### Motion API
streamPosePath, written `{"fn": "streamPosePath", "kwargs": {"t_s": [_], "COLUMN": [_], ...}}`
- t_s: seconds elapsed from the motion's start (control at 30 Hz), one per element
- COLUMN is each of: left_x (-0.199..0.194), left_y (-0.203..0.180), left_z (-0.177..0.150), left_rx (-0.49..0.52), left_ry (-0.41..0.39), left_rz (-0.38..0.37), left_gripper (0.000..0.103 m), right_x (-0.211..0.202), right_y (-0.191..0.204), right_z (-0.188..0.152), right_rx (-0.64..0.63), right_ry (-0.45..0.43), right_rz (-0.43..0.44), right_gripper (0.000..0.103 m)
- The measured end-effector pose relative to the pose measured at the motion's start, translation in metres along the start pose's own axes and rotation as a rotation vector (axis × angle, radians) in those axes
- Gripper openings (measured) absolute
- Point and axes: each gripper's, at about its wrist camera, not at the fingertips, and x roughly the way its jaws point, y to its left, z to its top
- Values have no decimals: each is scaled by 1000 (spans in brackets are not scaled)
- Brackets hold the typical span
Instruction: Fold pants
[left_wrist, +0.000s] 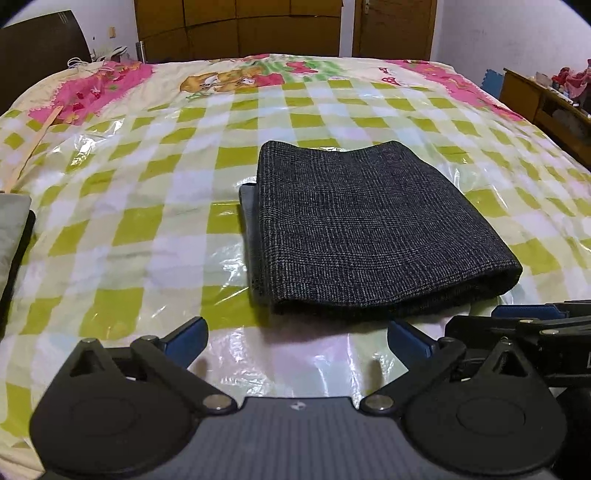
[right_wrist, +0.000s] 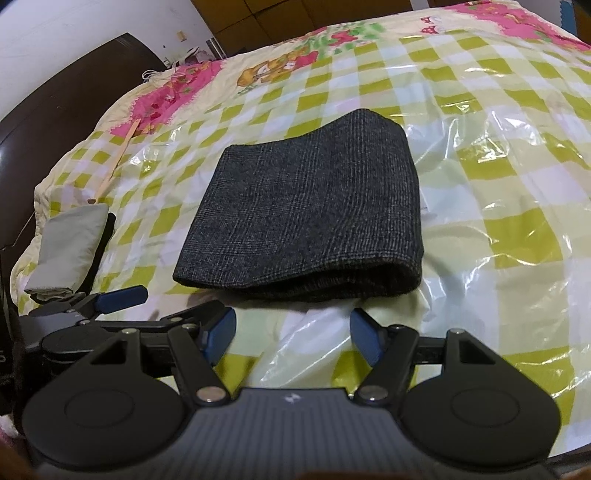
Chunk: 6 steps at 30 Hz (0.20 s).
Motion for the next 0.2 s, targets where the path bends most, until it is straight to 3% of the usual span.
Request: {"fn": "streamPosePath", "kwargs": {"t_s": [0.2], "left_x": [0], "left_y": [0], "left_z": [-1], "left_rx": [-7], "left_ry": [4], "left_rz": [3], "left_gripper": [103], "right_x": [0], "right_y": [-1], "right_z": [0], "right_rx": [3], "right_ry": [-2], "right_rz": [4], "right_gripper": [69]}}
